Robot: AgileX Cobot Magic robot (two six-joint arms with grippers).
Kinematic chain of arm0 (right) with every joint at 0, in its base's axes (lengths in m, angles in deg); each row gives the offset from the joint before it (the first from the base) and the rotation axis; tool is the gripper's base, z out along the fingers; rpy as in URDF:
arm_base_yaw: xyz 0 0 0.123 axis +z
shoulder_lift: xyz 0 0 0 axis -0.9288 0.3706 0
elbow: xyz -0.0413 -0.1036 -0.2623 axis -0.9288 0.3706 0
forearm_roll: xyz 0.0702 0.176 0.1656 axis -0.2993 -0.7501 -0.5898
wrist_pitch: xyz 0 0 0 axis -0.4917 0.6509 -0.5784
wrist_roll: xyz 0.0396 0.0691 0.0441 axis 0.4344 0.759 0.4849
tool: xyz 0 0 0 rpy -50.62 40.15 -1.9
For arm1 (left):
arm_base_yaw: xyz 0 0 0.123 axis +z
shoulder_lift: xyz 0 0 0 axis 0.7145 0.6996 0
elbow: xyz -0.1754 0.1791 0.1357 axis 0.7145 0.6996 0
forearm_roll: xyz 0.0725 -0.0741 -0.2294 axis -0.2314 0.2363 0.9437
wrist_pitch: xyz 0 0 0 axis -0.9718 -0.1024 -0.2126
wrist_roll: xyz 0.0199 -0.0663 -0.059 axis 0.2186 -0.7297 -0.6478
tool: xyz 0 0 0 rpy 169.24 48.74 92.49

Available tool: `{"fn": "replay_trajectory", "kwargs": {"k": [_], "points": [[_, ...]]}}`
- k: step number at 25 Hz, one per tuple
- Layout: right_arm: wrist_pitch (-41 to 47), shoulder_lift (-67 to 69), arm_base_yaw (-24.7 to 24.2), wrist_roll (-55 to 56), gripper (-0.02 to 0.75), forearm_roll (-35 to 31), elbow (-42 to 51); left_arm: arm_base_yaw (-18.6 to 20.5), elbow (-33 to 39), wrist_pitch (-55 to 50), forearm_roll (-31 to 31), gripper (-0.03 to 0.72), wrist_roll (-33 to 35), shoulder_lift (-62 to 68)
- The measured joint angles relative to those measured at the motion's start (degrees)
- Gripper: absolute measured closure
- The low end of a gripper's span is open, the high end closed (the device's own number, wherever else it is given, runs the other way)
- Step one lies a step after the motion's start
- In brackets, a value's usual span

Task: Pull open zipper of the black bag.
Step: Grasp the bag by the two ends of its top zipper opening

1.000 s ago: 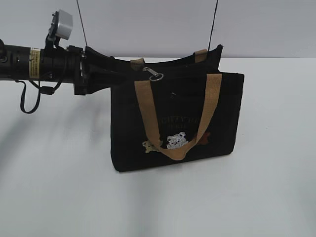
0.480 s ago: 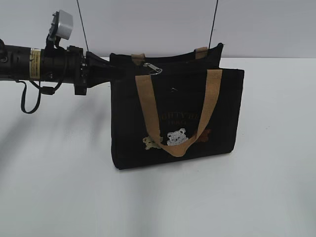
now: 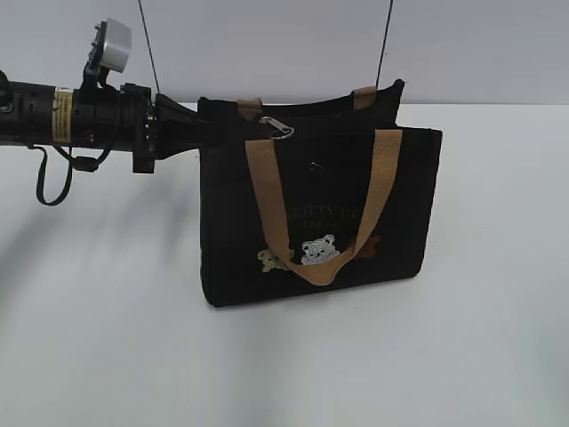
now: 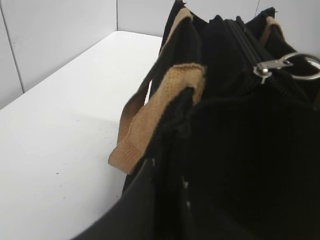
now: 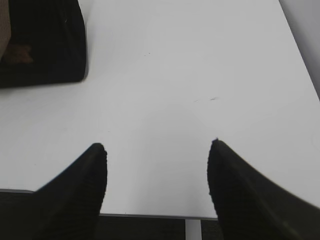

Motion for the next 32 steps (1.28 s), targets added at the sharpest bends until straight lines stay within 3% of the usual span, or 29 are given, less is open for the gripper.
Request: {"fn": "replay_trajectory", "kwargs": {"k": [13, 26, 32], "points": [[-1.27, 0.9, 0.0, -0.68, 0.256, -0.1, -1.34, 0.0, 0.0, 0.45, -0.28, 0.655, 0.0, 0.0], [-13.64, 36.48, 0.0, -8.11, 0.256, -0.81, -13.52, 0.0, 0.0, 0.62, -0.41, 0.655, 0.0, 0.0], [-14.79, 51.99, 0.0, -13.62, 0.3, -4.39, -21.04, 0.0, 0.0, 0.66, -0.41, 0.655, 0.0, 0.0]]}}
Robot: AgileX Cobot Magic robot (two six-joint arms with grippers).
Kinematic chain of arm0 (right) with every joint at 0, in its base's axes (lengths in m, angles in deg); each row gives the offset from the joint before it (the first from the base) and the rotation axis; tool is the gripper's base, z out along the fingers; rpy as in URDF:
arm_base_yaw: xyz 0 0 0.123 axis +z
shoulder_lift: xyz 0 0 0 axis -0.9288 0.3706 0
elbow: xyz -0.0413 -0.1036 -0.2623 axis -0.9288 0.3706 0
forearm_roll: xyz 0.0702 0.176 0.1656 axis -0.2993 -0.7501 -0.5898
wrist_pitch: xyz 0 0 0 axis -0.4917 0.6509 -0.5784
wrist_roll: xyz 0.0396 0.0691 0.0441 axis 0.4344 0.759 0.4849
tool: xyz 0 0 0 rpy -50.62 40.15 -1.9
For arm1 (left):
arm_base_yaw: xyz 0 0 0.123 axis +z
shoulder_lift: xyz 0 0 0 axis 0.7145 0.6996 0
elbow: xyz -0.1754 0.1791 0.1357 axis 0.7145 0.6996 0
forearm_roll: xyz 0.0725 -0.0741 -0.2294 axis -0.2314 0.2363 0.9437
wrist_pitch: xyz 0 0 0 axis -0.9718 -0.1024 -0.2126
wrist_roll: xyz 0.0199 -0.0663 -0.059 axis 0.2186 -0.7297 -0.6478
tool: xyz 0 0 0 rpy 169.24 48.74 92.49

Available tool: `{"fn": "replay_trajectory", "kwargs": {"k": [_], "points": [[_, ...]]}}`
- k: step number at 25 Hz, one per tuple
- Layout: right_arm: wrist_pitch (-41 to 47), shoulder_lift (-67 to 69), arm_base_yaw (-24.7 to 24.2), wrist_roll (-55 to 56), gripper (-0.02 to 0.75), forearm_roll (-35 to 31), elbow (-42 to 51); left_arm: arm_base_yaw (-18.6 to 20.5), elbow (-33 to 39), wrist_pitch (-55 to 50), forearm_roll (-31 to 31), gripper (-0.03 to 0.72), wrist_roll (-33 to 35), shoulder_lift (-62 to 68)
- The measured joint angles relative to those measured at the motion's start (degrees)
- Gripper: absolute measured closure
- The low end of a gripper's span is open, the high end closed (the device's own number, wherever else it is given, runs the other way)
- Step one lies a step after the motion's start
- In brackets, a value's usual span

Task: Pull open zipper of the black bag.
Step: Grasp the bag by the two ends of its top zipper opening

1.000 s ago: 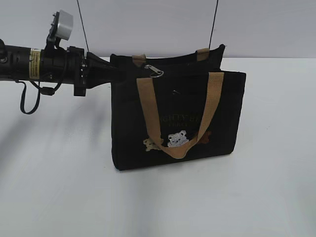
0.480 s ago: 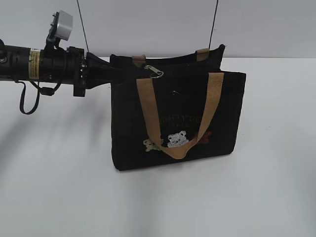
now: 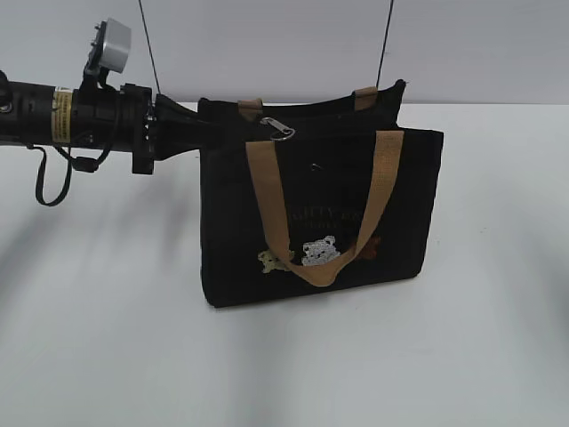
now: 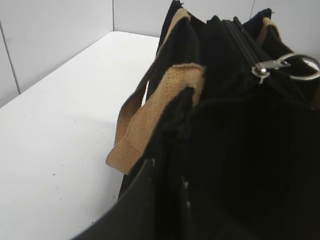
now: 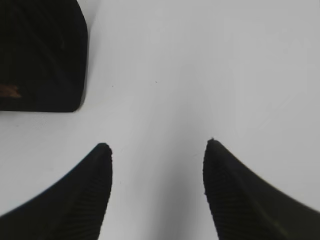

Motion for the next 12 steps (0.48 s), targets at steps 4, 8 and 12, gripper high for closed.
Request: {"fn": "replay_trajectory", "kwargs": {"k": [4, 8, 12], "points": [[0.0, 6.09, 0.41, -8.79, 0.308, -5.95, -4.73, 0.0, 0.0, 0.14, -0.02, 0.655, 0.0, 0.0], [-0.05, 12.47, 5.43, -17.71, 0.309, -7.7, -8.65, 0.0, 0.0, 0.22, -0.17, 0.65, 0.0, 0.0], [-0.05, 18.04, 13.28, -24.82, 0.309, -7.79, -13.17, 0.0, 0.0, 0.38, -0.5, 0.656, 0.0, 0.0]]}}
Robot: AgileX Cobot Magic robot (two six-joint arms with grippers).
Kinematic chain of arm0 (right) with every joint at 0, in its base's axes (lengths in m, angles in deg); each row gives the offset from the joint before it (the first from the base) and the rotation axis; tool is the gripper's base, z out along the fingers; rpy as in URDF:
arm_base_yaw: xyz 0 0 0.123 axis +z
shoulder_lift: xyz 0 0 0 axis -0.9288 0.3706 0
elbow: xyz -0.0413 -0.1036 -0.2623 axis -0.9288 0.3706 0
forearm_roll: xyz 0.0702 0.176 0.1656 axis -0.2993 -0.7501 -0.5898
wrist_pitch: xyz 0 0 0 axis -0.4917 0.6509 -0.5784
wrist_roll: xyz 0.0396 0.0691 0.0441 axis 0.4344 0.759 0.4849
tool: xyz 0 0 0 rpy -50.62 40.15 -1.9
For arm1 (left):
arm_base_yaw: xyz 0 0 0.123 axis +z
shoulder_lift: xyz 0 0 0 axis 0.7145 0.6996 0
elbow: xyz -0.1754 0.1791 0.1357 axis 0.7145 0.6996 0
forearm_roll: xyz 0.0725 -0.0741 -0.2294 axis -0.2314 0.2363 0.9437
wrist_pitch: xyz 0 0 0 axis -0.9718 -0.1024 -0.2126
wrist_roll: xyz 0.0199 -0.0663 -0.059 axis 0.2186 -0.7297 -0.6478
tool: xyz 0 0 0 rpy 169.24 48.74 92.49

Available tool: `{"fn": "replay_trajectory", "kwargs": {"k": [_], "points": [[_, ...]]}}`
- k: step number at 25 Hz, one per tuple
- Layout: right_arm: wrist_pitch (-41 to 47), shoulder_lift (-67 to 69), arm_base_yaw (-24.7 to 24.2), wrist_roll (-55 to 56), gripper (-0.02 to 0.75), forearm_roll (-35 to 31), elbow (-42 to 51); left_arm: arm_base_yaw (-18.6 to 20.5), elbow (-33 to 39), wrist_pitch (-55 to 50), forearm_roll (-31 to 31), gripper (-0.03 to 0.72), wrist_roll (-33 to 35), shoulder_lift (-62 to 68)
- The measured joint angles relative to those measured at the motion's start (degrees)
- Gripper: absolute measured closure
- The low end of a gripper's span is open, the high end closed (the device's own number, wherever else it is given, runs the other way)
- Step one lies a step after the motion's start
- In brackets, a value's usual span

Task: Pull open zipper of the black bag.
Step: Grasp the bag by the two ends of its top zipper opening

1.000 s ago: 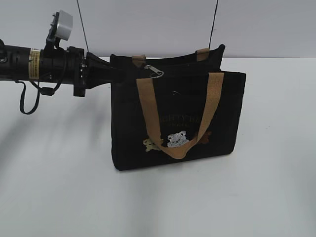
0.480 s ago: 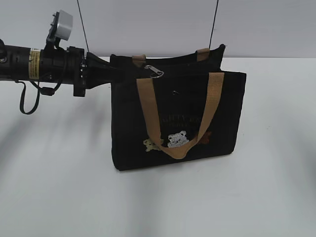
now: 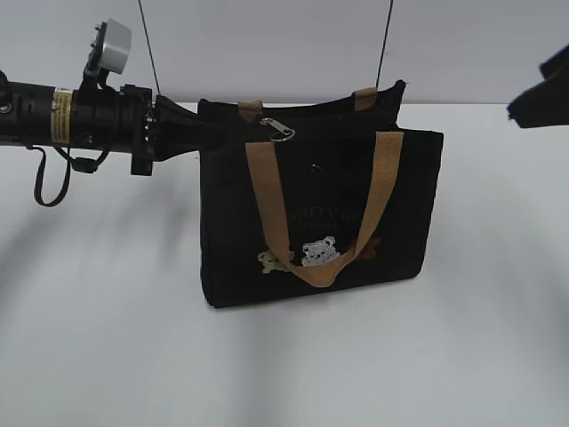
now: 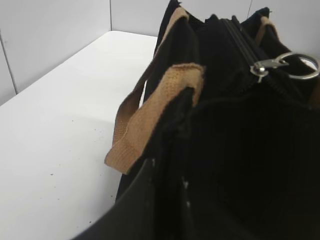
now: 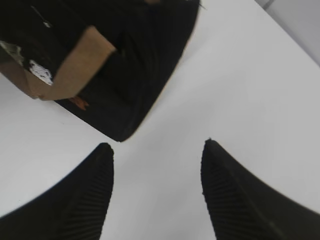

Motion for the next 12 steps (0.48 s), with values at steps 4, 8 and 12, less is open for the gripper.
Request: {"fn": "replay_trajectory", "kwargs": {"k": [4, 8, 12], "points": [[-0.14, 4.28, 7.77, -6.28, 0.309, -0.11, -4.88, 0.0, 0.0, -0.01, -0.04, 0.656, 0.0, 0.0], [-1.55, 8.4, 14.28, -10.75, 0.309, -0.18, -8.25, 0.0, 0.0, -0.01, -0.06, 0.656, 0.0, 0.0], [-3.57, 12.96, 19.42, -15.83, 0.309, 0.1, -8.95, 0.0, 0.0, -0.01, -0.11, 0.656, 0.0, 0.0]]}}
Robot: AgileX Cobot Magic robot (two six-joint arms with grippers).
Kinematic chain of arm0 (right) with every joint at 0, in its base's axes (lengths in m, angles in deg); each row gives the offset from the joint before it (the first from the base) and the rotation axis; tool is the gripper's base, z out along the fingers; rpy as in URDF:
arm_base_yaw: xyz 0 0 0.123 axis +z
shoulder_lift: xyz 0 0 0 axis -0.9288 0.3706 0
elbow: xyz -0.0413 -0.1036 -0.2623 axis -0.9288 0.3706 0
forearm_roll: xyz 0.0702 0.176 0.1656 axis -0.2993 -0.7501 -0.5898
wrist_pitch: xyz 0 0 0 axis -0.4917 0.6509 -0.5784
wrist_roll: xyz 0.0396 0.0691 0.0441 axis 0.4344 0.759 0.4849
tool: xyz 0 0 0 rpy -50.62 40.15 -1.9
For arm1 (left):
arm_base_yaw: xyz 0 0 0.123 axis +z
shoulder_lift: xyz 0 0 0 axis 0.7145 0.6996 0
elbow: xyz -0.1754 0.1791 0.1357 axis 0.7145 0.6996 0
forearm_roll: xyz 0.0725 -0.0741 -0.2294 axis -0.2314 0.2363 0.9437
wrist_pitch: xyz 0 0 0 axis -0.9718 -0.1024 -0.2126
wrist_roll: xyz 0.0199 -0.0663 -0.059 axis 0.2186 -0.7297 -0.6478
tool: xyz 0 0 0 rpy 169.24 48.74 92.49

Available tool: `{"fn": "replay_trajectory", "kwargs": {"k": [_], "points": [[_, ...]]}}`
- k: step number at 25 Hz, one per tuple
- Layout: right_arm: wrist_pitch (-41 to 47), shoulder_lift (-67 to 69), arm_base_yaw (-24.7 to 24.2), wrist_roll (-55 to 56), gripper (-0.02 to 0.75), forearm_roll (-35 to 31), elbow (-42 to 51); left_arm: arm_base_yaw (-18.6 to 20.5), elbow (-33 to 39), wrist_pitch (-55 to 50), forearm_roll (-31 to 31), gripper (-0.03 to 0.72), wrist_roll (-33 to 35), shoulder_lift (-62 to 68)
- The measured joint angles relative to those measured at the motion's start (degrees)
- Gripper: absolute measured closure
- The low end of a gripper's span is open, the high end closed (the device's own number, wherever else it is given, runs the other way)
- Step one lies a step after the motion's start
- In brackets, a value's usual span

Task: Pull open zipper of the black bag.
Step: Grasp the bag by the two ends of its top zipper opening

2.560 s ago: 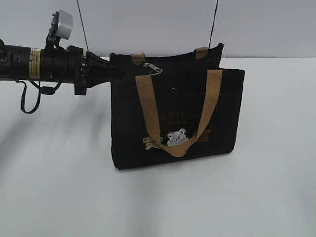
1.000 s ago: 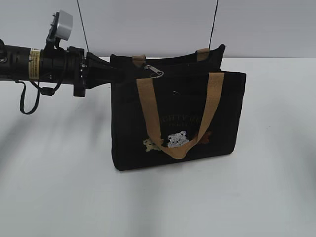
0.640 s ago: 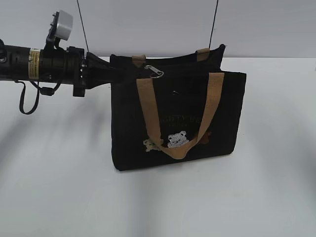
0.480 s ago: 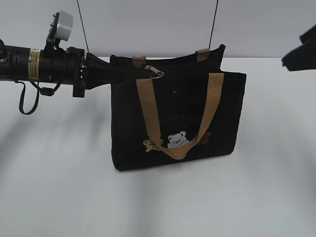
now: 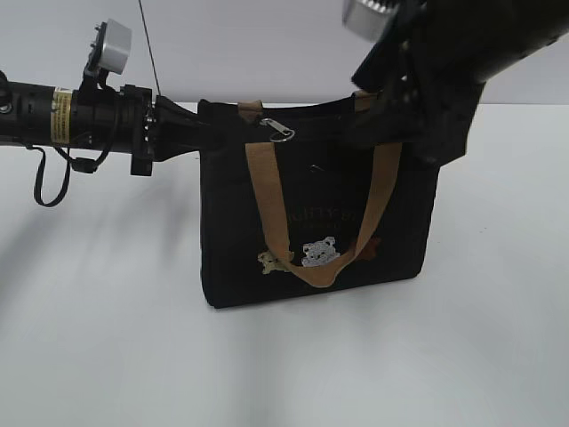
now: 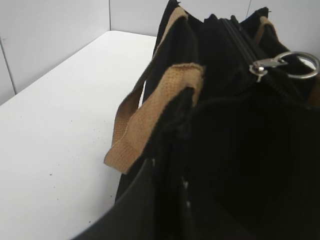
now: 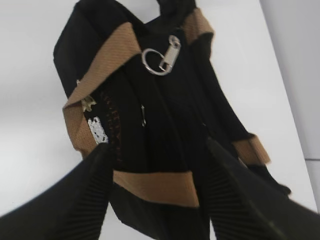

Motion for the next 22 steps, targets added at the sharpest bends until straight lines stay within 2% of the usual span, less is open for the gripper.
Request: {"fn": "replay_trajectory", "kwargs": {"k": [12, 22], "points": [[-12.51, 7.01, 10.2, -5.04, 0.309, 10.28, 0.0, 0.0, 0.0, 0.0, -0.15, 0.656, 0.0, 0.0], [-16.34, 11.23, 10.97, -7.55, 0.332, 11.04, -0.04, 0.0, 0.0, 0.0, -0.33, 0.656, -0.02, 0.0]]}}
